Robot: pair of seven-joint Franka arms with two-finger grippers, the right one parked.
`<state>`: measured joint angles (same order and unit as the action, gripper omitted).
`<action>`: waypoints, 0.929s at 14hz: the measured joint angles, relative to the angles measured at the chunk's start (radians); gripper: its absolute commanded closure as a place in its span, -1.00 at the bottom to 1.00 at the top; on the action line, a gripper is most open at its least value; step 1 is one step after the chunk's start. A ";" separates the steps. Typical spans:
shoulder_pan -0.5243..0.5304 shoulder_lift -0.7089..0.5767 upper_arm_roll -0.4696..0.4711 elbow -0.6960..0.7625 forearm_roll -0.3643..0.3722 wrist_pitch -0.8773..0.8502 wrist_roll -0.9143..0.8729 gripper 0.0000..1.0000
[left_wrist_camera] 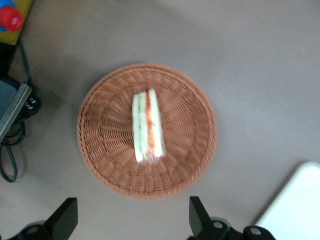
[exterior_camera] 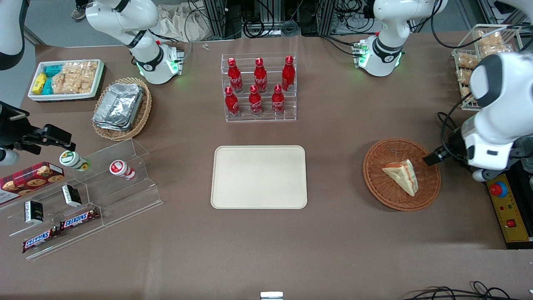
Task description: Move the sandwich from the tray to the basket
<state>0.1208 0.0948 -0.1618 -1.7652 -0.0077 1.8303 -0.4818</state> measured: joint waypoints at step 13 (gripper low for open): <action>-0.246 -0.013 0.135 0.288 0.024 -0.326 0.409 -1.00</action>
<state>-0.1255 0.0816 -0.0271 -1.4768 0.0158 1.5045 -0.0730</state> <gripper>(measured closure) 0.000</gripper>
